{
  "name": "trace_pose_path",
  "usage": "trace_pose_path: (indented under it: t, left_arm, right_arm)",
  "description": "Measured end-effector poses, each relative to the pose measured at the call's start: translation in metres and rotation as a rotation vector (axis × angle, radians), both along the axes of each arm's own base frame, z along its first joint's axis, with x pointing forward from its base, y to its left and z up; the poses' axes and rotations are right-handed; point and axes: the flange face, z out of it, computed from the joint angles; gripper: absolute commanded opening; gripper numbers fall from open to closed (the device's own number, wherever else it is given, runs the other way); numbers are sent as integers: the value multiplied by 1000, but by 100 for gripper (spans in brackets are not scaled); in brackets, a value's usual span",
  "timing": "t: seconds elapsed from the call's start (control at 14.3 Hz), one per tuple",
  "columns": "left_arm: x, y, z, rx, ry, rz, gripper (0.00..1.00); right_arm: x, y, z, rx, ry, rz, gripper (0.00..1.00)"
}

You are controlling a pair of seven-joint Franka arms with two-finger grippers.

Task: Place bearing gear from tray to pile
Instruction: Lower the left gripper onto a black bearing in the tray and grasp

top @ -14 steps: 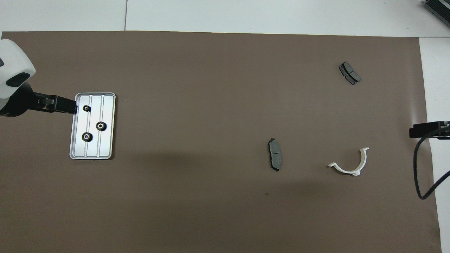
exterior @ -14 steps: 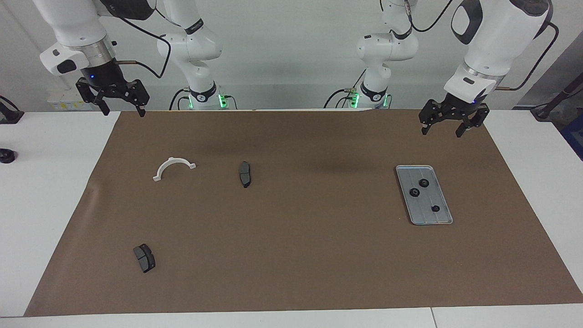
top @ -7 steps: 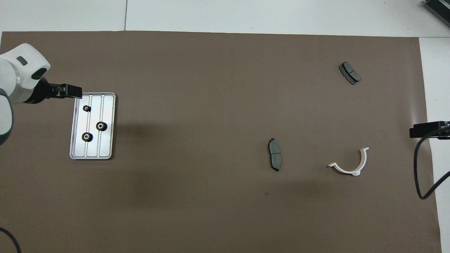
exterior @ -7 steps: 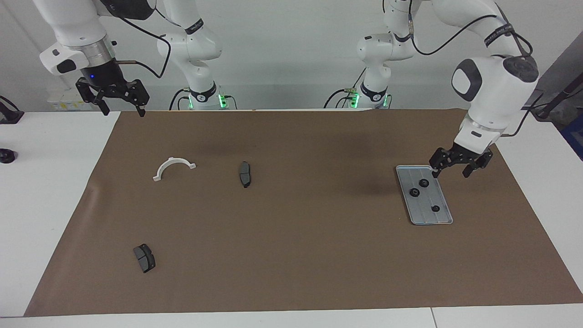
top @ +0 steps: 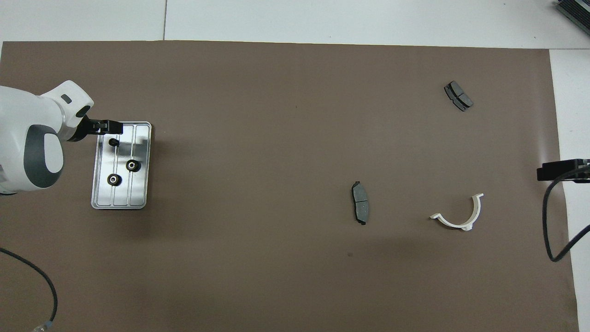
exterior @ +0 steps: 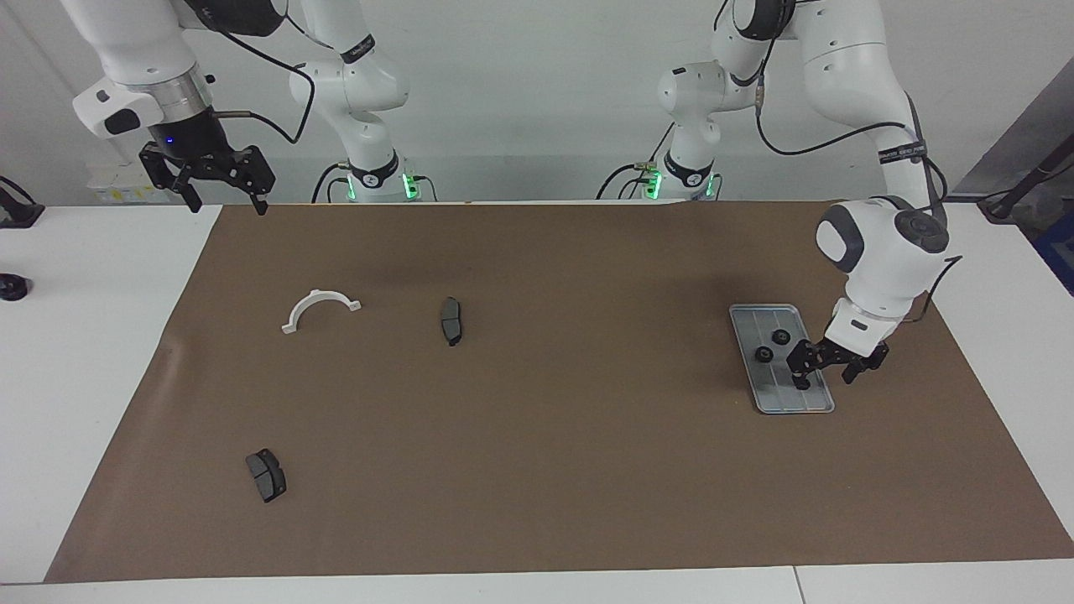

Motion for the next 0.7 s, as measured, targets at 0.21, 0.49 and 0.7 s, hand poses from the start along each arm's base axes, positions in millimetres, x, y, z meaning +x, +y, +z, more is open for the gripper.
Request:
trace_pose_path:
  t: [0.21, 0.49, 0.7]
  left_arm:
    - [-4, -2, -14, -2, 21, -7, 45]
    - [-11, -4, -27, -3, 27, -9, 39]
    - [-13, -4, -30, -3, 31, -9, 39]
  right_arm:
    - [0, 0, 0, 0, 0, 0, 100]
    - [0, 0, 0, 0, -1, 0, 100]
    - [0, 0, 0, 0, -1, 0, 100]
